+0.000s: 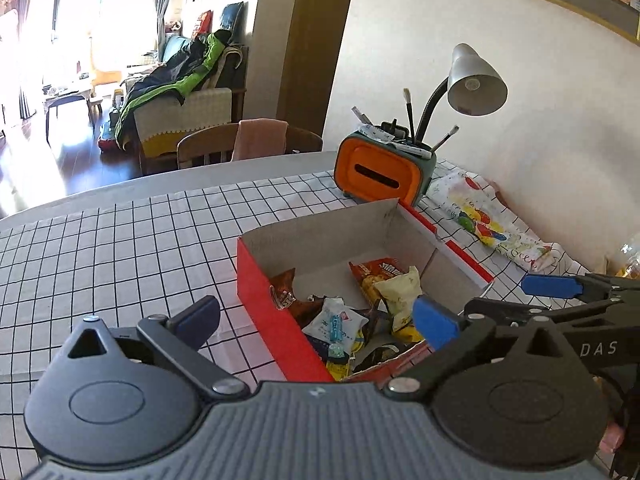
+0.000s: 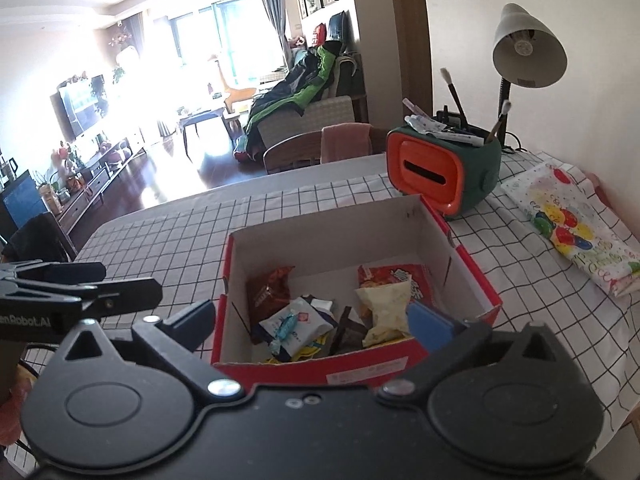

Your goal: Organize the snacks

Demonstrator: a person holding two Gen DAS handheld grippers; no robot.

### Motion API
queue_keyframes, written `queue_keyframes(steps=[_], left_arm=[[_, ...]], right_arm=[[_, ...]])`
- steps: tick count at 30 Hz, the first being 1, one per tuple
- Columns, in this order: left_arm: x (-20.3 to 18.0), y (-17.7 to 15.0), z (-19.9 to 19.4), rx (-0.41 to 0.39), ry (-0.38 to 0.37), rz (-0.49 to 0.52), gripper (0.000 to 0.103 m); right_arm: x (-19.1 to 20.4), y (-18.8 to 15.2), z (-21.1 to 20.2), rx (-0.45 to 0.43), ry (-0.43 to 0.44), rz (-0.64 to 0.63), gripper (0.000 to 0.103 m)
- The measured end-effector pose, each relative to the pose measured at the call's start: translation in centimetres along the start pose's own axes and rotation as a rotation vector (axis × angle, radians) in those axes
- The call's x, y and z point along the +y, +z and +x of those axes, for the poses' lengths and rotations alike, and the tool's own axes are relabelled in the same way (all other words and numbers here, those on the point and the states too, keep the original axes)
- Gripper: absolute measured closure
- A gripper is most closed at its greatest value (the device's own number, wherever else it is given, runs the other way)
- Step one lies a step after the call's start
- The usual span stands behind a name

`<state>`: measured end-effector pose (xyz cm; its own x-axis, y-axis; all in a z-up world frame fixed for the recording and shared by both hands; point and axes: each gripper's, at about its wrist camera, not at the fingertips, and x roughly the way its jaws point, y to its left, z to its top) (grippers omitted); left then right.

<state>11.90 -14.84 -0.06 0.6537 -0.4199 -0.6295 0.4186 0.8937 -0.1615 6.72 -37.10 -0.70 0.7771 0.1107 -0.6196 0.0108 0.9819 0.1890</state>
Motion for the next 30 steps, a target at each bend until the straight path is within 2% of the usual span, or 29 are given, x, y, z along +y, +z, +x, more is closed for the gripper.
queue_keyframes(steps=[30], left_arm=[[0.10,0.00,-0.29,-0.012,0.051,-0.006,0.000]], right_arm=[[0.14,-0.56,-0.65,-0.026,0.002,0.005,0.000]])
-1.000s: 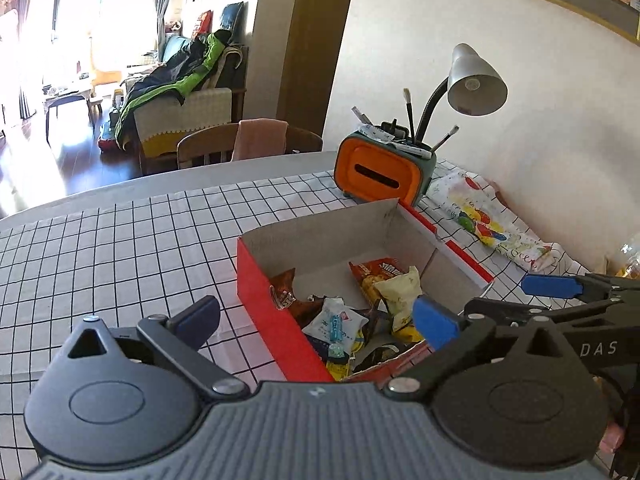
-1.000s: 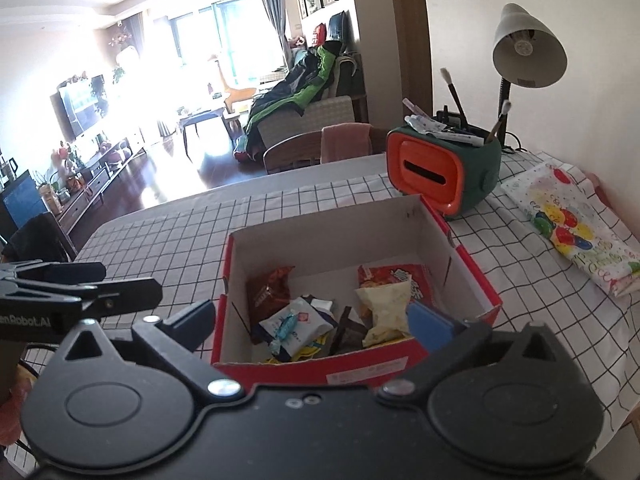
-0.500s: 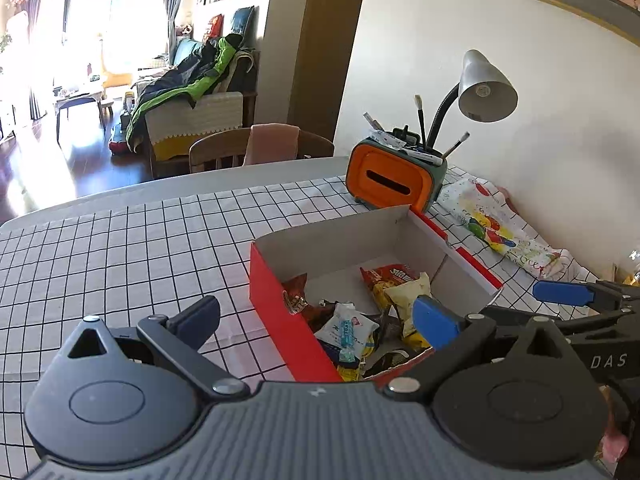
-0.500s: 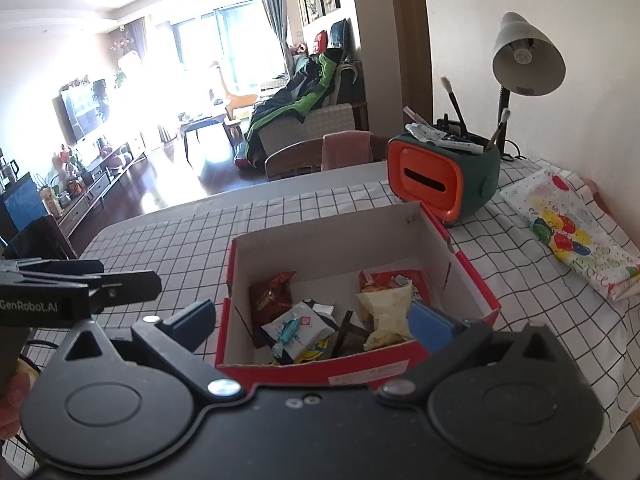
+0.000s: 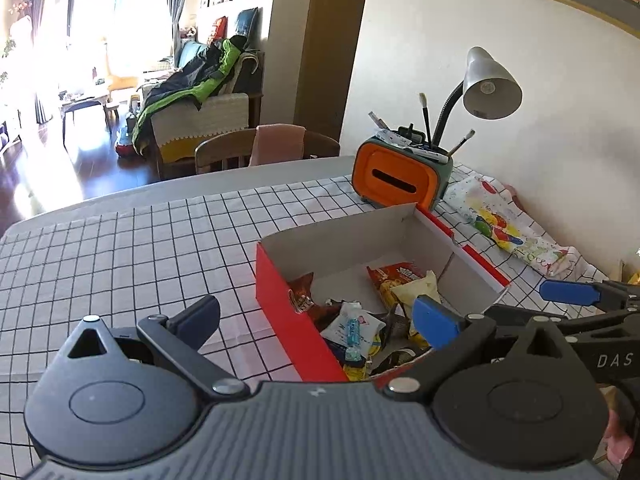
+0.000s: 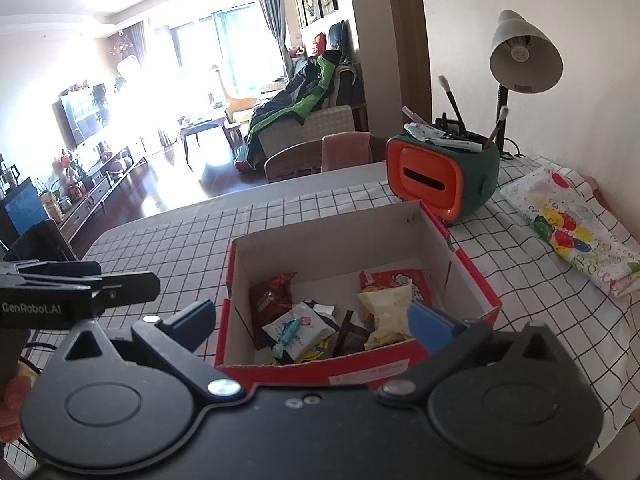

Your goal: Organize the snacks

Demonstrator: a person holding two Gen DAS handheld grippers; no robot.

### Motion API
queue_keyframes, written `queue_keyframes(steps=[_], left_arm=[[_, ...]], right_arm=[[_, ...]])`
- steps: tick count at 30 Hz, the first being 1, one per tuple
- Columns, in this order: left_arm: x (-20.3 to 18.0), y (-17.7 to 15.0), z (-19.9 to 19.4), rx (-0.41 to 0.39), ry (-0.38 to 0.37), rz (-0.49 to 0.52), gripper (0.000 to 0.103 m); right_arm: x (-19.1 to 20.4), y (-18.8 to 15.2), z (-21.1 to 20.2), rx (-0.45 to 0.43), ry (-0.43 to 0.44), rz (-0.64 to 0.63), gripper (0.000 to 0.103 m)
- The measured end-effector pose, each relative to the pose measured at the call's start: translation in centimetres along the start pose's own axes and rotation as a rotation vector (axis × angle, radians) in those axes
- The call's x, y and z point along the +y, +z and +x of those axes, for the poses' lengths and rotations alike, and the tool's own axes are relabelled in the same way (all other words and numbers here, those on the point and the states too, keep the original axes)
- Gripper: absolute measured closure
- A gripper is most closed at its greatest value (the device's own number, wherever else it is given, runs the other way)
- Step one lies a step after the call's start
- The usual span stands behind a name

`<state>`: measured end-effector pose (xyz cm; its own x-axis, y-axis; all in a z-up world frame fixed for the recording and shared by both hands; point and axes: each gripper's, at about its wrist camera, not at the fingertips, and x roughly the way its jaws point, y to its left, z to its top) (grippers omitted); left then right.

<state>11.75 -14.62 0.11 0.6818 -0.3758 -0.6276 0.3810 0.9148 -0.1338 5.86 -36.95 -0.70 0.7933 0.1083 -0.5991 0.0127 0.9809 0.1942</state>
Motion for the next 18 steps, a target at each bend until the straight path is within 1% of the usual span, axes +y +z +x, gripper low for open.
queue_keyframes(steps=[11,18], left_arm=[[-0.47,-0.16,-0.54,-0.021,0.004,0.007,0.000],[-0.51,-0.19,-0.53,-0.016,0.003,-0.001,0.000]], right_arm=[[0.02,-0.20,-0.40,-0.010,0.002,-0.002,0.000],[-0.08,-0.32,-0.56,-0.010,-0.003,0.006,0.000]])
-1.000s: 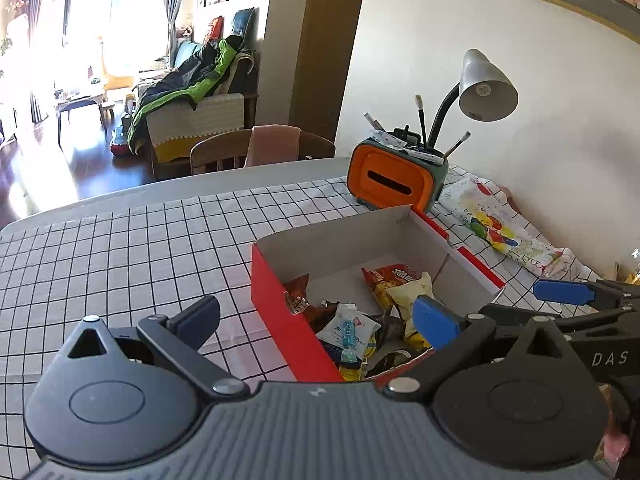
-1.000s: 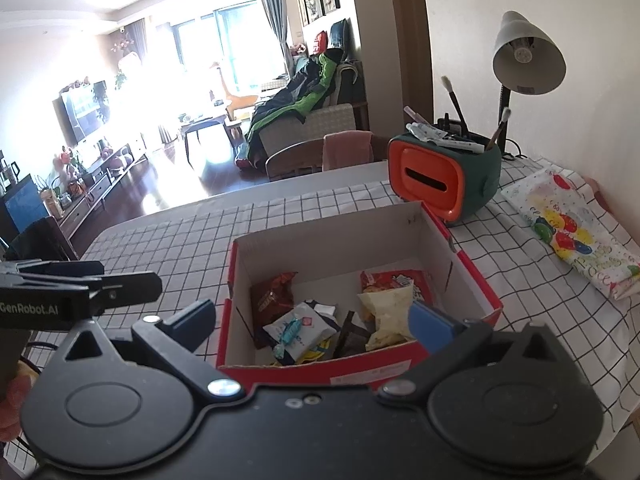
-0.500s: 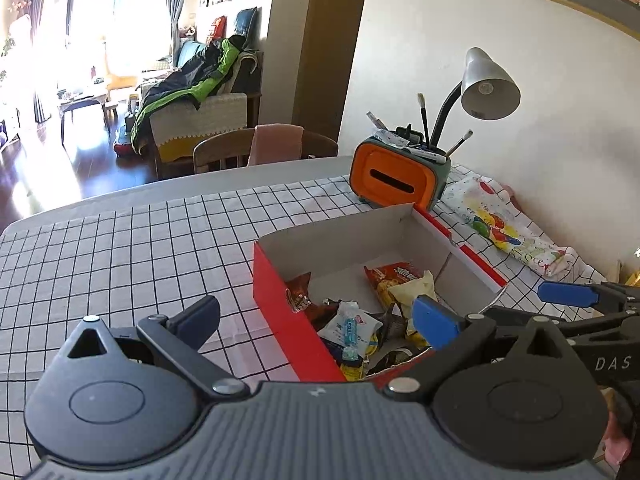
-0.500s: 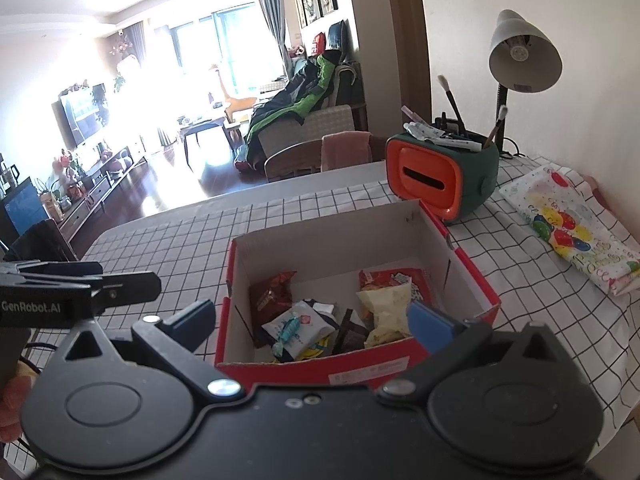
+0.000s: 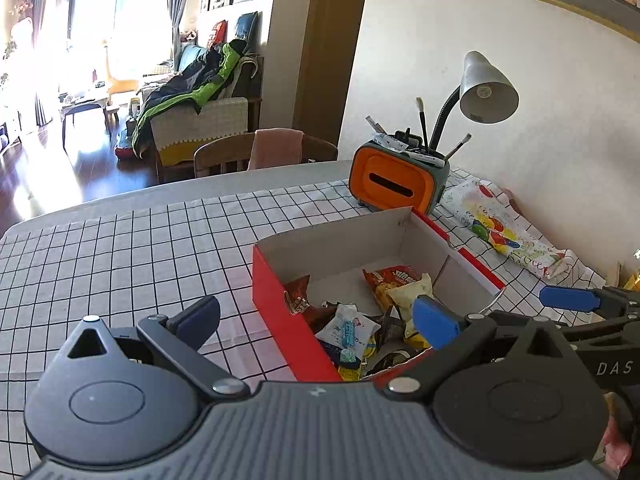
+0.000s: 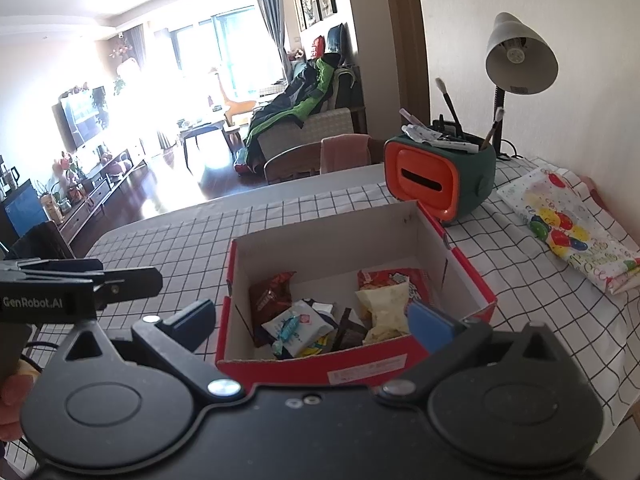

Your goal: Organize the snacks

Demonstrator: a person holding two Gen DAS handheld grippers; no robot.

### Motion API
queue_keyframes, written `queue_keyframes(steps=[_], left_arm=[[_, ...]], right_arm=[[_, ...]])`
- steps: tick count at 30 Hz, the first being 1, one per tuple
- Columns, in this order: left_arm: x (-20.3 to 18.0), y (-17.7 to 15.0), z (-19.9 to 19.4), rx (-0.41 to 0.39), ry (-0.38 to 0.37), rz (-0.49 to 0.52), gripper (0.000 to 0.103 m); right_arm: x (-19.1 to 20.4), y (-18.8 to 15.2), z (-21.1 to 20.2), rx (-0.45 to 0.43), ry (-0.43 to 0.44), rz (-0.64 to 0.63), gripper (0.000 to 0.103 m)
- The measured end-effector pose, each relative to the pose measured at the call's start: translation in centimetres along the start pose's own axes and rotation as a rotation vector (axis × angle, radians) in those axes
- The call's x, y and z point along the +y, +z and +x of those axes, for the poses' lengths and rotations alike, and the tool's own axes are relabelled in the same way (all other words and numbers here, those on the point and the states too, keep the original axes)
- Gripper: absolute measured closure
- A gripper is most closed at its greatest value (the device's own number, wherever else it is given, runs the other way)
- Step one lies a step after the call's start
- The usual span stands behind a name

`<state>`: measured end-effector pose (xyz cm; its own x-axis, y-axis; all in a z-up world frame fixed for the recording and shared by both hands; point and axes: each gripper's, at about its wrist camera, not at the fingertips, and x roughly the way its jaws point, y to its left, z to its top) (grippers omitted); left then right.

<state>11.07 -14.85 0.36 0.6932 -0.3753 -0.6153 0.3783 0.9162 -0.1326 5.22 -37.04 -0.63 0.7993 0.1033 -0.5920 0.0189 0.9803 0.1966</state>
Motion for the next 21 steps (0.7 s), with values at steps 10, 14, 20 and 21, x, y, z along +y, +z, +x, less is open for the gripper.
queue_keyframes(steps=[10,14,20,21], left_arm=[[0.16,-0.35,0.31,0.020,-0.011,-0.009,0.000],[0.09,-0.52,0.40,0.031,-0.016,-0.007,0.000],[0.17,-0.54,0.46,0.035,-0.018,-0.009,0.000],[0.25,-0.57,0.48,0.038,-0.021,-0.009,0.000]], right_arm=[[0.09,-0.49,0.03,0.014,-0.010,0.007,0.000],[0.18,-0.44,0.04,0.017,-0.012,0.001,0.000],[0.28,-0.58,-0.03,0.020,-0.019,0.006,0.000],[0.32,-0.60,-0.02,0.021,-0.019,0.005,0.000]])
